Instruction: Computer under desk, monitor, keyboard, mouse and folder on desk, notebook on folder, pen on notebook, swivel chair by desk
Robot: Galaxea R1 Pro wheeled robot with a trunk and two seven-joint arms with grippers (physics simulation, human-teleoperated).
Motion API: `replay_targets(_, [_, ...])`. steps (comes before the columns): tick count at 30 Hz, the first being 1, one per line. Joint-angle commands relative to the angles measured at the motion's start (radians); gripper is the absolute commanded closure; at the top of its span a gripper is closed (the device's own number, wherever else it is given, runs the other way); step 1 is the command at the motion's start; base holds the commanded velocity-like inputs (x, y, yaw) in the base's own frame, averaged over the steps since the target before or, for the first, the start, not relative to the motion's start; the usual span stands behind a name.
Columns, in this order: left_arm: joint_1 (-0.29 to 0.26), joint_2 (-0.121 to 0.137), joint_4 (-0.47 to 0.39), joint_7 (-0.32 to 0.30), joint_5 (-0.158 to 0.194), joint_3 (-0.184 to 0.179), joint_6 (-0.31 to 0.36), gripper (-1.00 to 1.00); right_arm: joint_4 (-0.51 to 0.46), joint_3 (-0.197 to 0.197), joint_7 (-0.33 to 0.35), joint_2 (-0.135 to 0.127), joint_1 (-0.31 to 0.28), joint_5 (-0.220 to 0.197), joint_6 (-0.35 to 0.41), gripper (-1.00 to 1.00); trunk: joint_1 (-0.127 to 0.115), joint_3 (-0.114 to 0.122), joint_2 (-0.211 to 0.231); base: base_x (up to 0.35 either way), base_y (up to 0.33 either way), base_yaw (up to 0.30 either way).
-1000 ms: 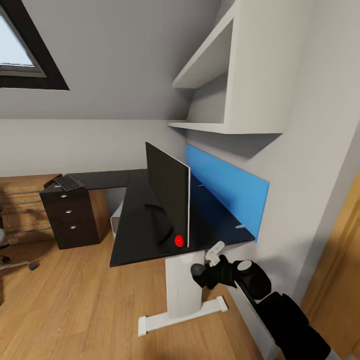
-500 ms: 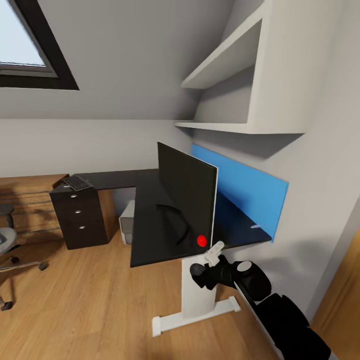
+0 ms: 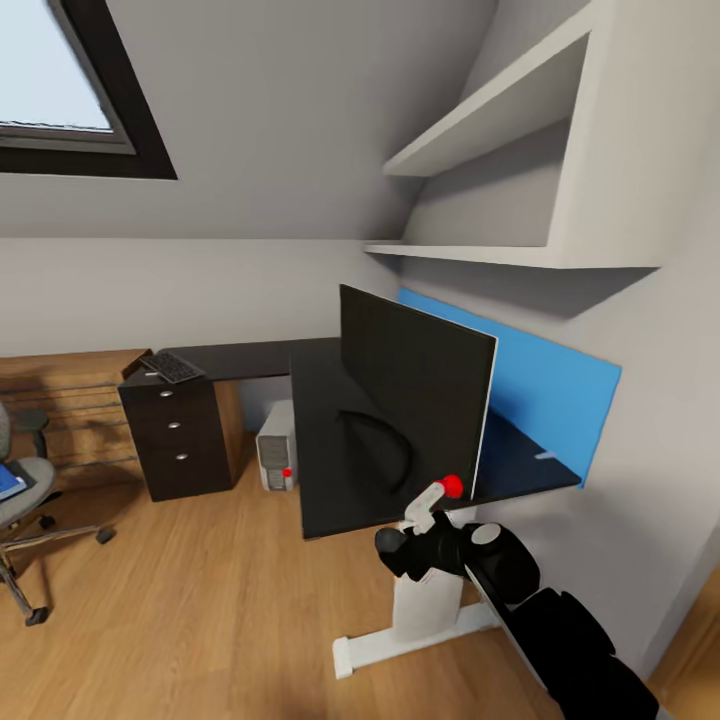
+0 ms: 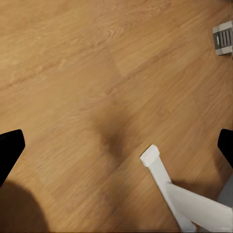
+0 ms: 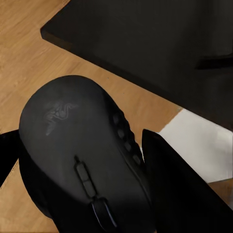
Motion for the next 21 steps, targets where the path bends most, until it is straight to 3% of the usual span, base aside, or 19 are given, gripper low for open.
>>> replay_targets(1, [0.000, 0.001, -0.001, 0.008, 0.010, -0.007, 0.003, -1.00, -0.001, 0.001, 0.005, 0.004, -0.001, 0.011, 0.006, 1.00, 0.000, -0.001, -0.001, 0.179, 0.276, 0.000])
replay_targets(4, [0.000, 0.001, -0.001, 0.009, 0.009, -0.013, 0.002, -1.00, -0.001, 0.001, 0.005, 0.009, -0.001, 0.014, 0.008, 1.00, 0.000, -0.001, -0.001, 0.187, 0.275, 0.002])
replay_targets(14, [0.000, 0.001, 0.000, 0.009, 0.009, -0.017, 0.001, -1.00, 0.000, -0.010, 0.005, 0.013, -0.002, 0.014, 0.009, 1.00, 0.000, -0.001, -0.001, 0.200, 0.275, 0.230])
replay_targets(21, [-0.001, 0.002, 0.001, 0.009, 0.009, -0.017, 0.001, -1.00, 0.000, -0.010, 0.004, 0.013, -0.002, 0.016, 0.008, 1.00, 0.000, -0.001, -0.001, 0.191, 0.281, 0.093])
